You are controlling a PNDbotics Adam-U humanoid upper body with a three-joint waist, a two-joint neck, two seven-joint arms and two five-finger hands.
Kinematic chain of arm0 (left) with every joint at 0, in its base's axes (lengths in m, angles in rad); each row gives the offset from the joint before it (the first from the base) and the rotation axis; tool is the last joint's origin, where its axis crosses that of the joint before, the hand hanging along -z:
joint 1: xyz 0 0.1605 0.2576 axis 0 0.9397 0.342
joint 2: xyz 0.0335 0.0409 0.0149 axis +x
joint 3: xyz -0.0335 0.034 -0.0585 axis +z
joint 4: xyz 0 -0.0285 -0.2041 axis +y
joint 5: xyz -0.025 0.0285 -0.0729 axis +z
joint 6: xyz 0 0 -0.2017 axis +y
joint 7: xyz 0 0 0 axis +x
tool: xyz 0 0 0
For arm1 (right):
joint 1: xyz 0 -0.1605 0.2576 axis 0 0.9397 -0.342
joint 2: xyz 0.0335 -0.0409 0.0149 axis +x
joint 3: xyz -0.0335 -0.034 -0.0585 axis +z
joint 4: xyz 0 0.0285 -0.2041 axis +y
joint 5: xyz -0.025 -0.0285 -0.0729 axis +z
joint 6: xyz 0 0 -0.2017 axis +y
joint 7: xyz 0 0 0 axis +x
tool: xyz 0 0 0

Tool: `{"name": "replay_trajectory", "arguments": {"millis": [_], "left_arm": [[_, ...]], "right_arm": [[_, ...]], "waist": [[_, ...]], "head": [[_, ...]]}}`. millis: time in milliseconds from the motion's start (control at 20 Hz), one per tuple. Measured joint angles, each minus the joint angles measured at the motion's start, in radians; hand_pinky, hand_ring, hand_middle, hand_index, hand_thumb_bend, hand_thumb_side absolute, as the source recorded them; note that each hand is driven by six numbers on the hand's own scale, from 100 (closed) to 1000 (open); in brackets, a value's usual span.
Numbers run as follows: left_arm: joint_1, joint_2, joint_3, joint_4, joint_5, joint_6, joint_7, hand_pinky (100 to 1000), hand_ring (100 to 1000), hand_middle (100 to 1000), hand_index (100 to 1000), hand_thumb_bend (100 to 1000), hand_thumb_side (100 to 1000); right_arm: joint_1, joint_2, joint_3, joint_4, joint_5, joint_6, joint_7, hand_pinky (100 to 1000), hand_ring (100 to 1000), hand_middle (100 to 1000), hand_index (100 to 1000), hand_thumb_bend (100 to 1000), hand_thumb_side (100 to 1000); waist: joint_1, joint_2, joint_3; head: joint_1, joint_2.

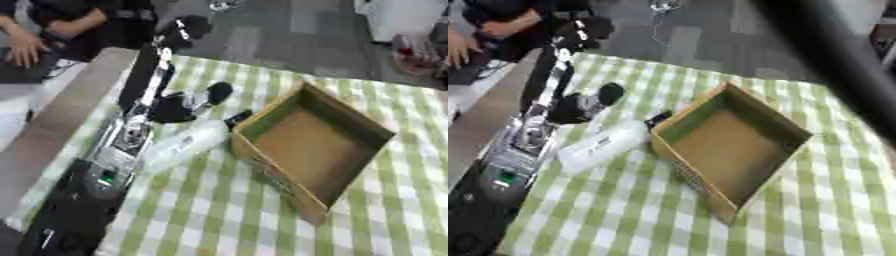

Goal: Pick up objects on the table and place them in the box.

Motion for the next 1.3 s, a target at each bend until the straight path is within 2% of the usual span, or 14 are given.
{"name": "replay_trajectory", "arguments": {"millis": [550,750,1000,1200,1300], "left_arm": [[0.000,0.000,0.000,0.000,-0.011,0.006,-0.003,695,769,805,829,638,941],[-0.001,0.000,0.008,0.000,-0.057,0.029,-0.008,706,772,813,828,641,940],[-0.001,0.036,0.012,0.000,-0.194,0.121,-0.069,747,786,835,823,631,918],[-0.005,0.096,0.007,0.000,-0.327,0.245,-0.208,770,793,845,832,622,917],[-0.011,0.124,0.000,0.000,-0.375,0.301,-0.299,795,807,865,847,646,886]], "right_arm": [[0.000,0.000,0.000,0.000,0.000,0.000,0.000,436,579,583,850,331,976],[0.000,0.000,0.000,0.000,0.000,0.000,-0.001,437,579,583,850,333,974],[0.000,0.000,-0.003,0.000,0.000,0.001,-0.004,438,579,584,850,335,972],[0.000,-0.001,-0.006,0.000,0.000,0.000,-0.009,438,579,584,850,336,971],[0.000,-0.002,-0.006,0.000,0.000,0.001,-0.009,439,579,584,849,339,969]], "waist": [[0.000,0.000,0.000],[0.000,-0.005,0.000],[0.003,-0.011,0.001],[0.011,-0.018,0.004],[0.015,-0.020,0.005]], "head": [[0.000,-0.001],[0.000,-0.001],[0.000,0.002],[0.000,0.009],[0.000,0.015]]}}
